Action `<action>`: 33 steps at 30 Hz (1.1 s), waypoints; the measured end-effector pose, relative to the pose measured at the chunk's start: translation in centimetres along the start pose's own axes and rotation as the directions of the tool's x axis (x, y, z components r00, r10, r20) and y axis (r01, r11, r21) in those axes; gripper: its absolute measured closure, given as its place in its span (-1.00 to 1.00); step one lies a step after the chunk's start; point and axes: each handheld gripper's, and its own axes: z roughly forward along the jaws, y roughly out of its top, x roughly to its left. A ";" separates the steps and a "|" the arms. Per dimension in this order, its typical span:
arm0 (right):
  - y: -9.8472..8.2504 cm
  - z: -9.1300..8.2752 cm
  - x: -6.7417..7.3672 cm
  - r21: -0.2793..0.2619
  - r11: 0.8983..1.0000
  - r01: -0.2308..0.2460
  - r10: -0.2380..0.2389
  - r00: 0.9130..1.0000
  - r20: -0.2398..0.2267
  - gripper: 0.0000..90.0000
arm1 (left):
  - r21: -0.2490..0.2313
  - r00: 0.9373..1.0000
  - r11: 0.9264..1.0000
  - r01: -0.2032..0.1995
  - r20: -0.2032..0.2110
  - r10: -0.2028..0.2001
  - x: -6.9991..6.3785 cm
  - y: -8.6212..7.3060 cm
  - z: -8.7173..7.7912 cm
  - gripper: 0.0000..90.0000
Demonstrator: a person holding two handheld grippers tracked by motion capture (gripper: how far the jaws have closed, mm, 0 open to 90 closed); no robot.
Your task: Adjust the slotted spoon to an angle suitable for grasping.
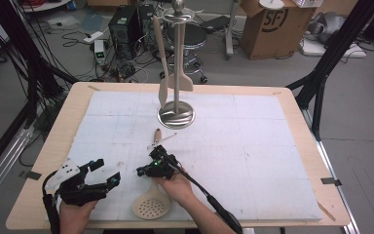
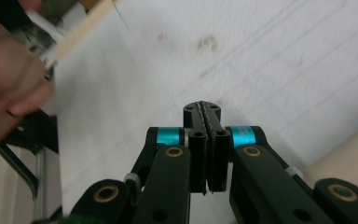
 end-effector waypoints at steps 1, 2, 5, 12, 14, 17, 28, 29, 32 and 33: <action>-0.1 0.2 0.0 0.024 1.000 -0.003 0.003 1.000 0.004 0.99 | -0.001 1.000 1.000 0.000 0.000 0.000 0.0 0.0 0.0 -0.66; -0.3 0.2 0.1 0.040 0.999 0.000 0.000 1.000 0.013 0.99 | -0.001 1.000 1.000 -0.004 -0.001 0.004 0.0 0.0 -0.1 -0.67; -0.7 0.2 0.4 0.055 0.998 0.014 -0.015 1.000 0.025 0.99 | -0.002 1.000 1.000 -0.004 0.001 0.004 0.0 0.0 0.0 -0.67; -1.1 -0.5 0.8 0.084 0.996 0.021 -0.026 0.998 0.064 0.99 | 0.008 1.000 1.000 -0.009 0.004 0.009 -0.1 0.0 0.2 -0.66; -1.2 -0.8 1.2 0.100 0.995 0.028 -0.038 0.994 0.101 1.00 | 0.008 1.000 1.000 -0.007 0.003 0.007 -0.1 0.0 0.2 -0.66; -1.4 -1.3 1.6 0.128 0.991 0.041 -0.058 0.989 0.136 1.00 | 0.006 1.000 1.000 -0.005 0.002 0.005 -0.1 0.0 0.1 -0.66; -4.1 -6.0 -1.0 0.114 0.993 -0.021 0.003 0.988 0.155 1.00 | 0.014 1.000 1.000 -0.007 -0.006 0.007 0.0 -0.1 -0.1 -0.67; -4.5 -6.4 -1.2 0.105 0.994 -0.024 0.007 0.988 0.155 1.00 | 0.016 1.000 1.000 -0.010 -0.006 0.010 0.0 -0.1 0.0 -0.66; -5.3 -7.5 -1.6 0.102 0.994 -0.025 0.007 0.984 0.177 1.00 | 0.017 1.000 1.000 -0.008 -0.006 0.008 -0.1 -0.2 0.0 -0.67; -5.6 -8.0 -1.8 0.098 0.995 -0.025 0.007 0.984 0.179 1.00 | 0.019 1.000 1.000 -0.008 -0.009 0.008 0.0 -0.2 0.0 -0.66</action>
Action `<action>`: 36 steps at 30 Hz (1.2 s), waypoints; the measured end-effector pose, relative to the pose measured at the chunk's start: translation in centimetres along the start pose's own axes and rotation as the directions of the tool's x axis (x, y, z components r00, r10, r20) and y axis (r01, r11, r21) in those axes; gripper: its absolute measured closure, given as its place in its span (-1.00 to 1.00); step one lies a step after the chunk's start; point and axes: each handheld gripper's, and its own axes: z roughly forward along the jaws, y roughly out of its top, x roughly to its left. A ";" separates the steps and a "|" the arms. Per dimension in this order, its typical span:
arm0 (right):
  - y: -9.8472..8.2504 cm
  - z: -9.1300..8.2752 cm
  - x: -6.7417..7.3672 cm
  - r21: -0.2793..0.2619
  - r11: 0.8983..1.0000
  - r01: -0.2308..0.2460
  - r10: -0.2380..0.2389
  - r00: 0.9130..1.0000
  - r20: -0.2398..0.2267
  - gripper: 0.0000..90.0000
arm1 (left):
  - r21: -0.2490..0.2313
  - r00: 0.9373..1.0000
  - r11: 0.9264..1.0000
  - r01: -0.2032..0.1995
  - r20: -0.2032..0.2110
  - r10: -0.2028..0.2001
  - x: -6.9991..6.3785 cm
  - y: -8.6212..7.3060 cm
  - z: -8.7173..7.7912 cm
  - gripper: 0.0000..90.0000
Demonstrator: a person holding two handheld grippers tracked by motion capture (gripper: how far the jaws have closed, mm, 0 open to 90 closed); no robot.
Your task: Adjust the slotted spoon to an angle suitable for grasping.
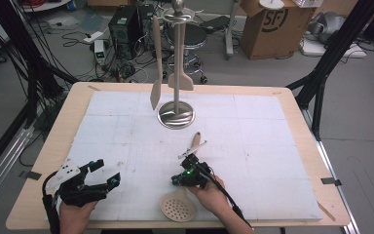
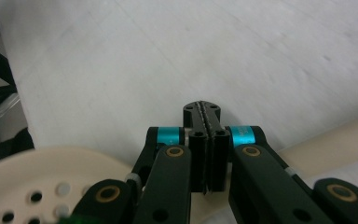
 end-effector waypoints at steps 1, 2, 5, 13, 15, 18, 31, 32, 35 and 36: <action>-0.2 -0.2 -0.2 -0.004 1.000 -0.007 0.007 1.000 -0.001 1.00 | 0.001 1.000 1.000 0.002 -0.002 -0.002 0.0 0.0 0.0 -0.66; -0.5 -0.5 -0.6 -0.007 1.000 -0.019 0.019 1.000 -0.002 1.00 | 0.001 1.000 1.000 0.001 -0.002 -0.001 0.0 0.0 0.0 -0.66; -1.6 -1.5 -1.6 -0.043 0.998 -0.034 0.034 0.999 0.000 1.00 | 0.001 1.000 1.000 0.002 -0.004 -0.002 0.0 0.0 0.0 -0.67; -3.2 -3.1 -3.1 -0.081 0.995 -0.062 0.064 0.998 0.017 1.00 | 0.005 1.000 1.000 -0.001 -0.009 0.001 0.0 -0.1 0.0 -0.67; -3.5 -3.5 -3.4 -0.084 0.994 -0.071 0.073 0.997 0.024 1.00 | 0.006 1.000 1.000 0.002 -0.008 -0.002 0.0 -0.1 0.1 -0.67; -3.9 -4.0 -3.6 -0.091 0.993 -0.070 0.075 0.996 0.052 1.00 | 0.007 1.000 1.000 0.000 -0.010 0.001 0.0 -0.1 0.0 -0.67; -5.9 -8.5 -7.7 -0.303 0.927 -0.221 0.256 0.963 0.082 1.00 | 0.011 1.000 1.000 -0.003 -0.008 0.003 0.0 0.0 0.3 -0.67; -6.2 -9.0 -8.4 -0.314 0.917 -0.246 0.287 0.953 0.092 1.00 | 0.013 1.000 1.000 -0.005 -0.006 0.005 0.0 0.0 0.3 -0.67; -6.9 -9.6 -10.4 -0.324 0.894 -0.310 0.364 0.924 0.120 1.00 | 0.012 1.000 1.000 -0.002 -0.007 0.002 -0.1 0.0 0.4 -0.66; -7.1 -9.5 -11.0 -0.322 0.886 -0.332 0.389 0.912 0.128 1.00 | 0.012 1.000 1.000 -0.003 -0.008 0.003 0.0 0.0 0.5 -0.67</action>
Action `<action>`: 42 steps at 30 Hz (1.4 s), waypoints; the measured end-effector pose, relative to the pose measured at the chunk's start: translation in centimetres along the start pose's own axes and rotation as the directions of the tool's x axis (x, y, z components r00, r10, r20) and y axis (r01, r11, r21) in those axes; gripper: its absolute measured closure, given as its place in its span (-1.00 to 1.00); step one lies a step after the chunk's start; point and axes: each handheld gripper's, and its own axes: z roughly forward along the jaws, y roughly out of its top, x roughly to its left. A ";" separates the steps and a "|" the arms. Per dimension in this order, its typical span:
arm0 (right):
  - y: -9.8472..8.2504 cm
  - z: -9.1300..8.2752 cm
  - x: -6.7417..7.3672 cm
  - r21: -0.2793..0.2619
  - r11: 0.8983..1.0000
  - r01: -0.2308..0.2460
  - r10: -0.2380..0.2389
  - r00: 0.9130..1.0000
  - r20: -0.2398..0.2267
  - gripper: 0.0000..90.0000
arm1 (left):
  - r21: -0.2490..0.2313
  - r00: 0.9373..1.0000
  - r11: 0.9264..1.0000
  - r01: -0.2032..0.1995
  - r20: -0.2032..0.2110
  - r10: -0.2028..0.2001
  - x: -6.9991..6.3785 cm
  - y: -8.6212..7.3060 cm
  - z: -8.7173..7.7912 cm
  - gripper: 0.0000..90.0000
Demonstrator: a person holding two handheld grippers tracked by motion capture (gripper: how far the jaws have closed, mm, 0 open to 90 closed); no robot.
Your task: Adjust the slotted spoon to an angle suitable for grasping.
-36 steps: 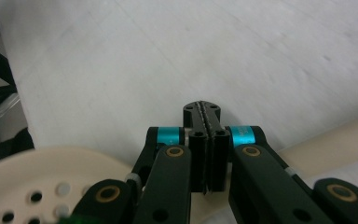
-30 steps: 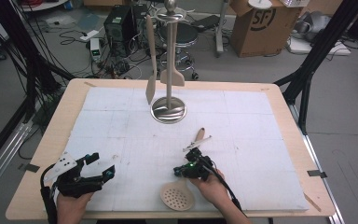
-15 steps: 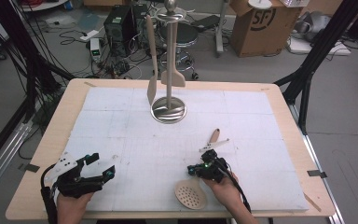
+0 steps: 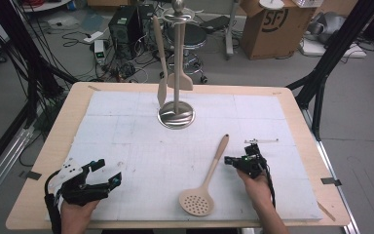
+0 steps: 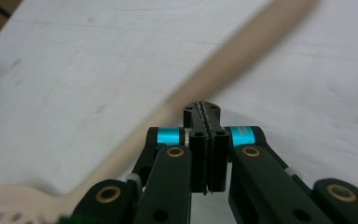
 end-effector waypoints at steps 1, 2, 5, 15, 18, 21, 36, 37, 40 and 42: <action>0.1 0.2 -0.5 0.013 1.000 -0.010 0.010 1.000 0.011 1.00 | 0.000 1.000 1.000 -0.002 0.001 0.002 0.0 0.0 0.0 -0.67; 0.2 0.5 -0.7 0.022 1.000 -0.023 0.022 1.000 0.019 1.00 | 0.003 1.000 1.000 -0.002 0.002 0.002 0.0 0.0 0.1 -0.67; 0.8 1.3 -0.7 0.018 0.999 -0.036 0.036 0.999 0.011 1.00 | 0.004 1.000 1.000 -0.002 0.002 0.002 0.0 0.0 0.1 -0.66; 3.3 5.1 2.6 0.095 0.995 0.011 -0.008 0.999 -0.036 0.99 | -0.004 1.000 1.000 0.006 -0.010 -0.006 0.3 -0.1 -0.4 -0.67; 4.2 6.5 4.2 0.127 0.991 0.052 -0.046 0.998 -0.050 0.99 | -0.010 1.000 1.000 0.008 -0.015 -0.008 0.4 -0.1 -0.7 -0.66; 4.8 7.7 5.7 0.168 0.982 0.091 -0.082 0.995 -0.061 0.99 | -0.014 1.000 1.000 0.012 -0.019 -0.012 0.5 -0.2 -0.9 -0.66; 5.1 8.7 8.4 0.147 0.987 0.063 -0.047 0.993 -0.110 0.77 | -0.019 0.999 1.000 0.021 -0.024 -0.021 0.6 -0.3 -1.4 -0.67; 5.0 8.4 8.4 0.143 0.989 0.045 -0.028 0.993 -0.117 0.71 | -0.019 0.999 1.000 0.023 -0.024 -0.023 0.6 -0.3 -1.3 -0.66; 4.5 7.6 8.7 0.134 0.991 0.020 -0.001 0.990 -0.144 0.65 | -0.022 0.999 0.999 0.022 -0.023 -0.023 0.5 -0.2 -1.3 -0.67; 4.1 7.4 9.0 0.138 0.990 0.015 0.007 0.987 -0.159 0.62 | -0.022 0.999 1.000 0.020 -0.024 -0.021 0.5 -0.2 -1.3 -0.66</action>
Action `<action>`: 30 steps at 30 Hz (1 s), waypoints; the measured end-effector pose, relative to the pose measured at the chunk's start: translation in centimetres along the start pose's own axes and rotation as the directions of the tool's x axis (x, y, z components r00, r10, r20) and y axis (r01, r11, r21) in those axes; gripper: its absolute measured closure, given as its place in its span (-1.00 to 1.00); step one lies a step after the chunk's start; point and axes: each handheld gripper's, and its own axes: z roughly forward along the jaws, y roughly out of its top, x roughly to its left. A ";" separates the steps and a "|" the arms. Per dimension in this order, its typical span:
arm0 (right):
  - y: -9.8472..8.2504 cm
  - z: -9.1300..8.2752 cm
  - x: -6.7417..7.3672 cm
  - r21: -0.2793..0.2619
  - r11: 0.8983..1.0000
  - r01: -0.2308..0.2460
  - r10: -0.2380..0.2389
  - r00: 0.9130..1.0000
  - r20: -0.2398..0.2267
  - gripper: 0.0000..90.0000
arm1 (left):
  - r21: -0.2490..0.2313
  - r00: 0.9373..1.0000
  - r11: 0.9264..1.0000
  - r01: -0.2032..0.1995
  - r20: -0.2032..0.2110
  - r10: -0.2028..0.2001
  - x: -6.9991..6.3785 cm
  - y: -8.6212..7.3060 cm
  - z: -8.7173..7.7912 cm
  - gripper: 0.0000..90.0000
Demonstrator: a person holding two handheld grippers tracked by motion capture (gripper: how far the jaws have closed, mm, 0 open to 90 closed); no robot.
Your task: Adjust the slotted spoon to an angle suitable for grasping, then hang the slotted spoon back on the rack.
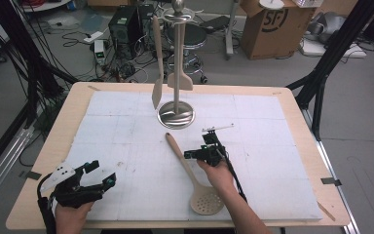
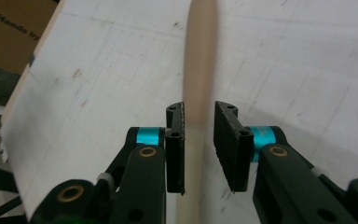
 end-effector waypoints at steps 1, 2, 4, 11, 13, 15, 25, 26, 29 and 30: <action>-0.2 0.0 0.2 0.010 1.000 0.002 -0.002 1.000 -0.008 0.61 | -0.001 1.000 1.000 0.000 0.003 0.000 0.0 0.0 0.0 -0.66; -0.5 0.1 0.4 0.016 1.000 0.011 -0.011 1.000 -0.007 0.60 | -0.001 1.000 1.000 -0.001 0.006 0.001 0.0 0.0 0.1 -0.66; -1.0 0.1 0.7 0.033 0.999 0.013 -0.012 1.000 -0.007 0.58 | 0.006 1.000 1.000 -0.004 0.005 0.004 0.0 0.0 0.1 -0.67; -1.6 -0.2 0.8 0.030 0.999 0.023 -0.024 0.999 0.024 0.51 | 0.005 1.000 1.000 -0.005 0.013 0.005 0.0 0.1 0.4 -0.66; -1.6 -0.3 0.9 0.033 0.999 0.023 -0.024 0.999 0.034 0.51 | 0.007 1.000 1.000 -0.006 0.015 0.005 -0.1 0.1 0.4 -0.67; -1.7 -0.3 0.9 0.041 0.999 0.025 -0.026 0.999 0.037 0.51 | 0.007 1.000 1.000 -0.005 0.016 0.005 -0.1 0.1 0.5 -0.67; -1.7 0.1 1.3 0.073 0.996 0.048 -0.052 0.997 0.059 0.49 | 0.007 1.000 1.000 -0.007 0.024 0.007 -0.2 0.2 1.0 -0.66; -1.8 0.1 1.4 0.078 0.996 0.053 -0.058 0.996 0.065 0.48 | 0.006 1.000 1.000 -0.008 0.028 0.008 -0.2 0.2 1.0 -0.66; -2.0 0.5 1.8 0.104 0.991 0.079 -0.089 0.992 0.094 0.43 | 0.014 0.999 1.000 -0.012 0.033 0.012 -0.3 0.2 1.3 -0.67; -2.1 0.7 1.9 0.110 0.990 0.093 -0.105 0.988 0.111 0.45 | 0.011 0.999 1.000 -0.011 0.033 0.011 -0.3 0.2 1.3 -0.67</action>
